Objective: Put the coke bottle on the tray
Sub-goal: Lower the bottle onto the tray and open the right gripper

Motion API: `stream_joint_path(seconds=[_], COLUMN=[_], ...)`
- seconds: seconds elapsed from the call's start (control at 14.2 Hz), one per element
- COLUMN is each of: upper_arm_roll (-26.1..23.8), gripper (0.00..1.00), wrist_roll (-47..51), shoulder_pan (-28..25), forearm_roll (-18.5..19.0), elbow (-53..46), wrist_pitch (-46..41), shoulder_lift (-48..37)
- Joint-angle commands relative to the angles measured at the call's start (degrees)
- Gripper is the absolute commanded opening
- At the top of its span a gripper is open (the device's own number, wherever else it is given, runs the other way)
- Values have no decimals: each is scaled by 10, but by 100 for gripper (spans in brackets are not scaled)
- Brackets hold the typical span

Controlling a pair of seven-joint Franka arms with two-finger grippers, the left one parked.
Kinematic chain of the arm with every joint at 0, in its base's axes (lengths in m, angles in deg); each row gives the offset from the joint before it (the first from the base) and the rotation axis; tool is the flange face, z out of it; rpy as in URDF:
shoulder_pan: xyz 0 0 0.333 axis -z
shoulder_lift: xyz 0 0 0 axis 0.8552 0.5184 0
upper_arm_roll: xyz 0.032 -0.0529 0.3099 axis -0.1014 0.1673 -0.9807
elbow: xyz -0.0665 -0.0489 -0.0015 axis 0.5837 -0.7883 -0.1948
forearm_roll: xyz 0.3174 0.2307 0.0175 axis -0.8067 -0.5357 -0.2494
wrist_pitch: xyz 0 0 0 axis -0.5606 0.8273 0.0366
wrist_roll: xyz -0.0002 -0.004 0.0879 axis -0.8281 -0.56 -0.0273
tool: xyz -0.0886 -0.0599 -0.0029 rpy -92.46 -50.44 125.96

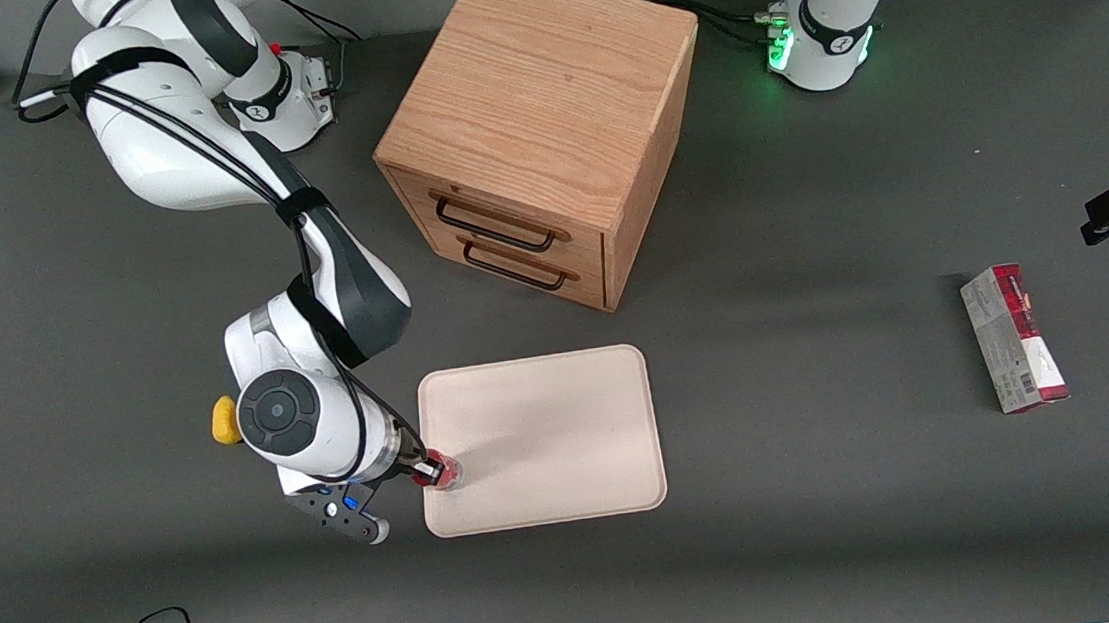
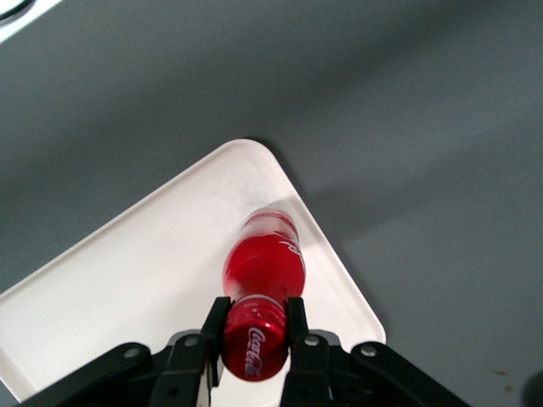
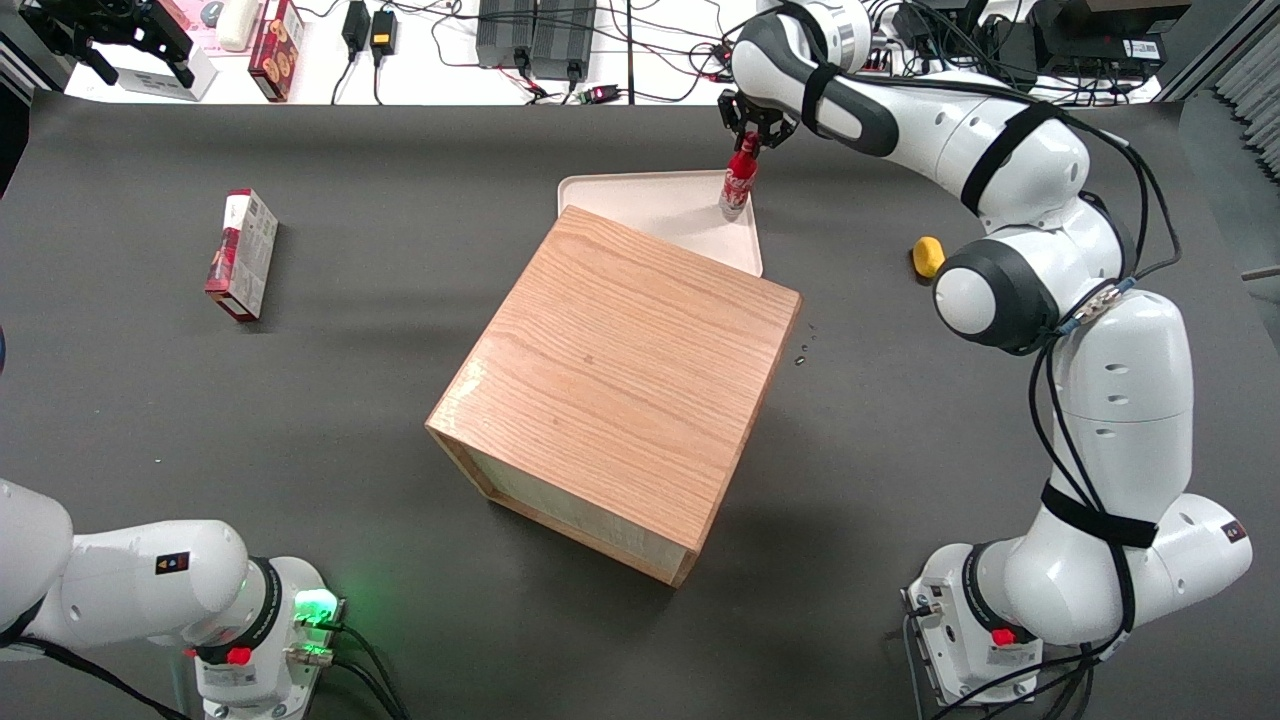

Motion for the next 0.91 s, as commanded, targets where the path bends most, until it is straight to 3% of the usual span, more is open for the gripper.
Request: stream_joint_path(seconds=[0.0, 0.49, 0.63, 0.7, 0.84], upper_arm_roll=[1, 0, 1, 0, 0], gripper=[0, 0, 95, 100, 100], wrist_roll=[42, 40, 41, 41, 41], shoulder_pan=[-7, -9, -10, -10, -10], forearm_roll=[14, 19, 23, 30, 31], elbow=[-28, -27, -26, -26, -26], wrist_pitch=[17, 17, 17, 17, 17], shoulder_lift=[20, 24, 23, 23, 23])
